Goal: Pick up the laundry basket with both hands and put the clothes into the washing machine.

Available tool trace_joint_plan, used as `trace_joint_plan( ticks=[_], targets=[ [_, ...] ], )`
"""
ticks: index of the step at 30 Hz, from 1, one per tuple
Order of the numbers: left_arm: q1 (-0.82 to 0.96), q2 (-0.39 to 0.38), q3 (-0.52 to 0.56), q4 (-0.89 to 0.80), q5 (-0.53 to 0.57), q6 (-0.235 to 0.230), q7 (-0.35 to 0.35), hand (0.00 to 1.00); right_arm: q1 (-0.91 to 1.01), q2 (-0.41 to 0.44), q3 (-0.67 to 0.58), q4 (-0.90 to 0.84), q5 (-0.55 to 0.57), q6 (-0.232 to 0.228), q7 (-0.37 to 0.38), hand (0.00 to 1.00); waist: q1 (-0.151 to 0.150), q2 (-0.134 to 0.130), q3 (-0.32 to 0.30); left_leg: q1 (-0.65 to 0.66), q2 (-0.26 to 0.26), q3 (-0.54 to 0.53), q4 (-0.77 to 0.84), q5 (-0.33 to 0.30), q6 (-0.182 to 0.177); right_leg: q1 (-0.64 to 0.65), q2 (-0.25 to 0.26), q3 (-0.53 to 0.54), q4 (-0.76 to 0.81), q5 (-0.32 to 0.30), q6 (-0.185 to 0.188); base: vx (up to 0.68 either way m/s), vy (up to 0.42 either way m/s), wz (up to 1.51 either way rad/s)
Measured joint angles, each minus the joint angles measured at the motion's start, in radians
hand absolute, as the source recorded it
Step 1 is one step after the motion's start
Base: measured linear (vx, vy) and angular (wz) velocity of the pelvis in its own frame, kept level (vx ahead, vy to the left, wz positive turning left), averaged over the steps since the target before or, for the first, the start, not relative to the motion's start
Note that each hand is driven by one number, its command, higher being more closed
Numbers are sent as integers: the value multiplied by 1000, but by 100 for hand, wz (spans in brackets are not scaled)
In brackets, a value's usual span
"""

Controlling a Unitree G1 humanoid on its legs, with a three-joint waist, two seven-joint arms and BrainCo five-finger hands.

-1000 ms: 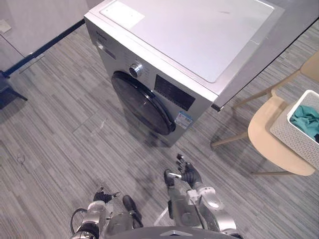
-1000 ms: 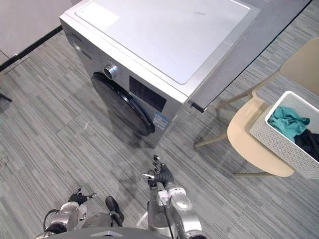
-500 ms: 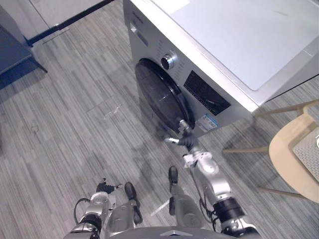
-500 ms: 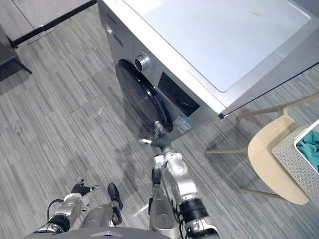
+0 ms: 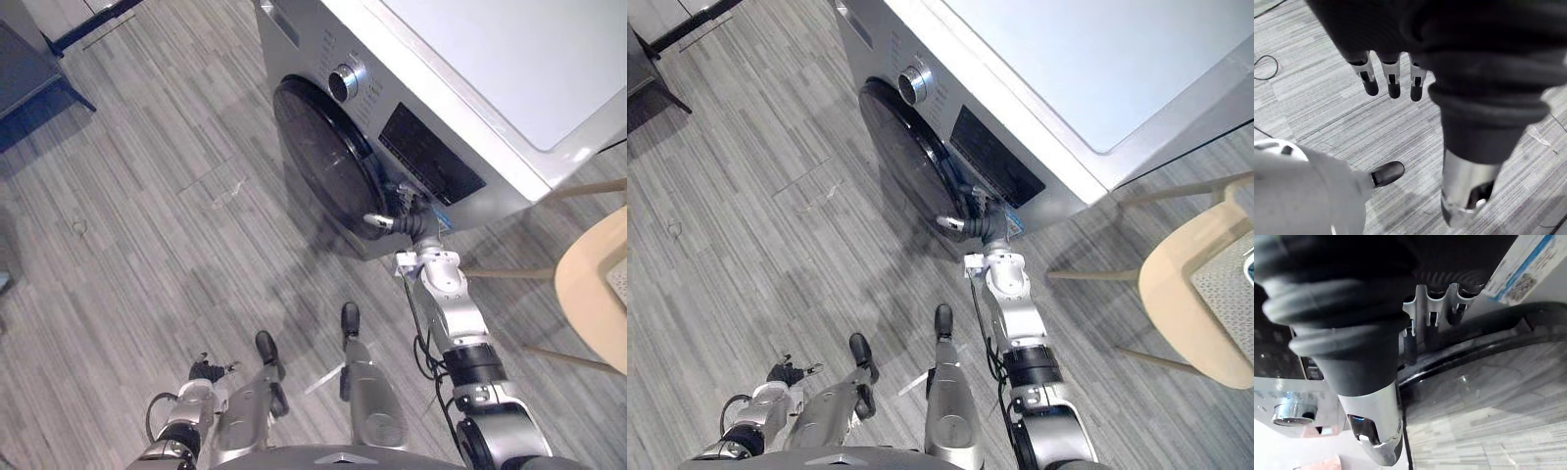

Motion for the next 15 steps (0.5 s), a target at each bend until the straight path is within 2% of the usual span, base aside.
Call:
trace_joint_plan(
  ticks=[3, 6, 8, 9, 12, 15],
  targets=[
    [-4, 1, -18, -12, -27, -4, 2, 0, -126, -3, 32, 101, -1, -16, -35, 0, -3, 39, 23, -29, -12, -9, -6, 14, 10, -26, -14, -5, 0, 10, 3, 3, 23, 9],
    [-7, 0, -58, -44, -52, -11, 0, 0, -247, -10, 36, 255, -1, -4, -36, 0, -2, 68, 40, -52, -17, -47, -13, 32, 13, -32, -21, -38, 0, 14, 0, -10, 17, 36],
    [-19, -1, -96, -72, -84, -25, -2, 0, -350, -34, 36, 367, -3, 5, -39, 0, 12, 94, 58, -74, -17, -74, -20, 53, 14, -38, -25, -73, 0, 17, -4, -34, 6, 54],
    [-22, 0, -115, -93, -105, -36, -3, 0, -392, -51, 59, 394, -6, -6, -24, 0, 22, 106, 77, -82, -16, -93, -33, 72, 12, -41, -24, -91, 0, 19, -7, -46, 2, 37],
    [-23, -1, -149, -105, -140, -41, -8, 0, -415, -21, 64, 425, -18, -20, -63, 0, 18, 106, 78, -111, -15, -123, -33, 88, 4, -55, -26, -118, 0, 28, -16, -52, 7, 28],
    [-23, -1, -166, -124, -154, -51, -18, 0, -425, -19, 62, 440, -21, -9, -65, 0, 25, 106, 78, -123, -13, -147, -39, 101, -1, -53, -26, -141, 0, 20, -26, -70, 7, 25]
  ],
)
